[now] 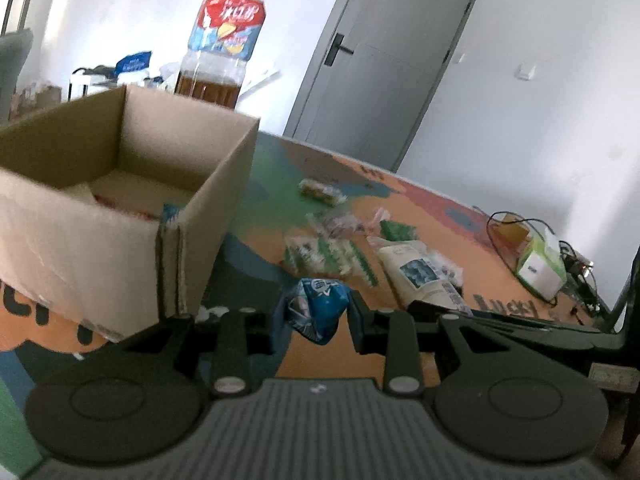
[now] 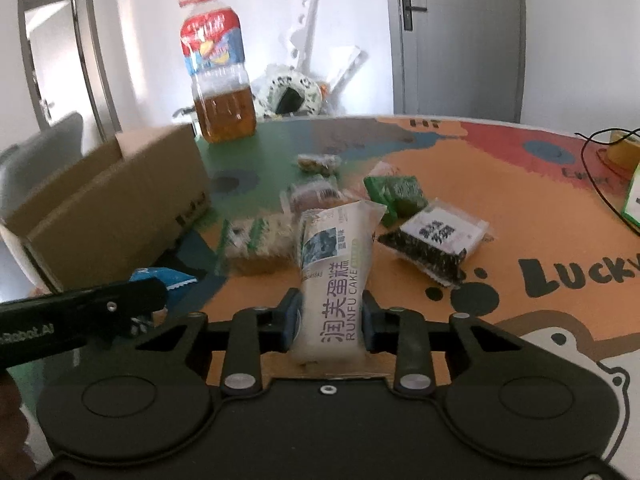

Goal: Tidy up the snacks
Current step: 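Grasp the blue packet with the left tool while the right tool grasps the white cake packet, then carry the blue packet with the left tool while the right tool carries the cake packet to the box, then open the left tool inside the box while the right tool releases the cake packet, then move both tools back from the box to the remaining snacks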

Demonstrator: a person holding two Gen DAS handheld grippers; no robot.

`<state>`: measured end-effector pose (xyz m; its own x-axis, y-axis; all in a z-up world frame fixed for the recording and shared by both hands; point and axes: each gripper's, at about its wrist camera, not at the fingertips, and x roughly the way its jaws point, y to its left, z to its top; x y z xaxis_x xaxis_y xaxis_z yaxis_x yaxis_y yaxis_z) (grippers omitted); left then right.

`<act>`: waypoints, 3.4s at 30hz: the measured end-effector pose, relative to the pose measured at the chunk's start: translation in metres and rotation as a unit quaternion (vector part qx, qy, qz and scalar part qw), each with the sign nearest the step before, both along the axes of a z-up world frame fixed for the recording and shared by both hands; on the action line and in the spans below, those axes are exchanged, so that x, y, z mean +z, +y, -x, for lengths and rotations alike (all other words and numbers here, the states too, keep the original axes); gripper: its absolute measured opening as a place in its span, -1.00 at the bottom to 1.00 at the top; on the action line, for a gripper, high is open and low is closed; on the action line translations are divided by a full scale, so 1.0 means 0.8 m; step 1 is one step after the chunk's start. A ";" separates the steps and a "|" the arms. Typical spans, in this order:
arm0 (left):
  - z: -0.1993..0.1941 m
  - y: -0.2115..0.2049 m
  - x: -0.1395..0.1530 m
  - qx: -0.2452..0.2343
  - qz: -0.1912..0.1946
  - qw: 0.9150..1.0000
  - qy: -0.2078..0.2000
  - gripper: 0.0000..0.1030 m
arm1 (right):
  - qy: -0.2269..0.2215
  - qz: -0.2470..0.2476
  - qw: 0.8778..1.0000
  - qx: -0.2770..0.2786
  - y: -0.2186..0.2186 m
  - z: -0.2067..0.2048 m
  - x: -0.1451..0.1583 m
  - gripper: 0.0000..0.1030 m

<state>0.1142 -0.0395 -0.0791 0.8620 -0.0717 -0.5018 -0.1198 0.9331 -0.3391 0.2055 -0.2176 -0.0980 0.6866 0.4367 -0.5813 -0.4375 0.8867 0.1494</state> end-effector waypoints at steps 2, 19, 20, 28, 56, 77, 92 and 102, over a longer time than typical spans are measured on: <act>0.004 -0.003 0.008 -0.002 -0.001 1.000 -0.008 -0.39 | -0.008 -0.008 1.000 0.000 -0.002 0.004 0.009 -0.40; 0.041 0.025 0.076 0.023 -0.003 0.997 -0.075 -0.39 | -0.048 -0.089 0.995 0.014 0.001 0.024 0.074 -0.41; 0.043 0.028 0.079 0.027 -0.003 0.997 -0.077 -0.39 | -0.050 -0.092 0.994 0.016 0.003 0.025 0.077 -0.41; 0.051 0.054 0.097 0.051 -0.006 0.995 -0.090 -0.39 | -0.060 -0.106 0.992 0.031 0.027 0.030 0.094 -0.41; 0.032 0.169 0.082 0.117 0.008 0.992 -0.045 -0.34 | -0.049 -0.131 0.987 0.076 0.126 0.016 0.108 -0.41; 0.065 0.212 0.078 0.169 0.047 0.983 -0.043 0.08 | -0.037 -0.117 0.988 0.089 0.190 0.008 0.102 -0.06; 0.060 0.180 0.079 0.157 0.032 0.986 -0.040 0.59 | -0.052 -0.103 0.991 0.072 0.126 0.028 0.107 0.55; 0.055 0.142 0.083 0.132 0.015 0.990 -0.036 0.77 | -0.046 -0.098 0.993 0.046 0.076 0.031 0.105 0.90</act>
<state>0.0703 0.0744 -0.0129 0.8864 0.1474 -0.4389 -0.3330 0.8616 -0.3831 0.1808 -0.1570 -0.0140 0.6856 0.5981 -0.4150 -0.5345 0.8006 0.2709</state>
